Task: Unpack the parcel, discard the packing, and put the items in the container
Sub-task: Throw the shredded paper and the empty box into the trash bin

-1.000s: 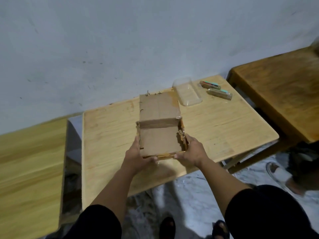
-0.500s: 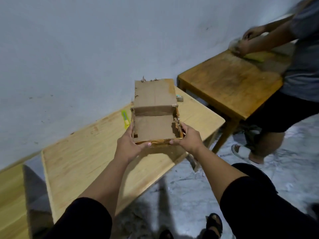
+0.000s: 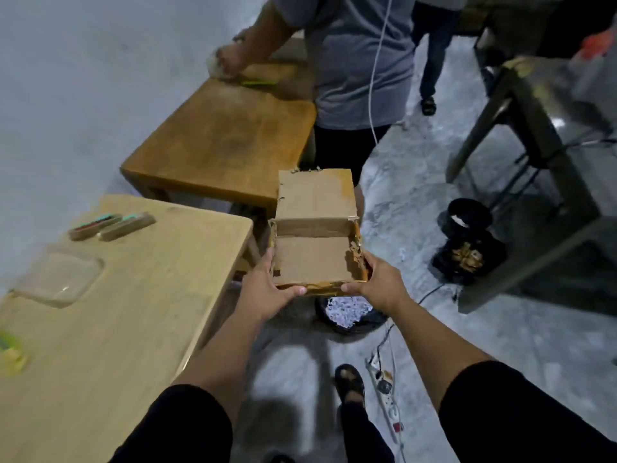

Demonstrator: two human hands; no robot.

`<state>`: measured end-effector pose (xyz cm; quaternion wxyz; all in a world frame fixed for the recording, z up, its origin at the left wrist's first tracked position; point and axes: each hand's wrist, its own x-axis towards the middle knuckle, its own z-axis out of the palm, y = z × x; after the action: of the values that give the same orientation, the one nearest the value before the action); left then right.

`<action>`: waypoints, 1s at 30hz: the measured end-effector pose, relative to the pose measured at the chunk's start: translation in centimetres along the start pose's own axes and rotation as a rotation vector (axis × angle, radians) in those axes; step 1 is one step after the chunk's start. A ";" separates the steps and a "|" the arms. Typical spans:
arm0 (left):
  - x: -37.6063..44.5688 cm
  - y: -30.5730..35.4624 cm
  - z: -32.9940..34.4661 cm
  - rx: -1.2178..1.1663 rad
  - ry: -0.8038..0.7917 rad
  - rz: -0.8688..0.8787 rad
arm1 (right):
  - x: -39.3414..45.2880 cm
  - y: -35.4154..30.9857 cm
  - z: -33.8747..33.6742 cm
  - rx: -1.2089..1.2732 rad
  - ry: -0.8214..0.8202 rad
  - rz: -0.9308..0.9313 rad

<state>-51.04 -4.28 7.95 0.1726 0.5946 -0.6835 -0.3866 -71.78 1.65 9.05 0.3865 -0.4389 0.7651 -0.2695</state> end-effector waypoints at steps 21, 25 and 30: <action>18.3 2.5 21.4 0.198 -0.300 0.000 | 18.6 15.1 -7.1 -0.164 -0.140 0.235; 19.5 2.3 22.0 0.368 -0.315 0.017 | 20.5 14.5 -6.3 -0.360 -0.204 0.208; 20.1 3.7 19.9 0.545 -0.204 0.048 | 21.8 11.9 -6.2 -0.620 -0.286 0.104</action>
<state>-72.09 -16.87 -6.58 -0.0539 0.5608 -0.7899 -0.2423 -89.31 -11.52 -4.17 0.3511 -0.5291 0.7702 0.0601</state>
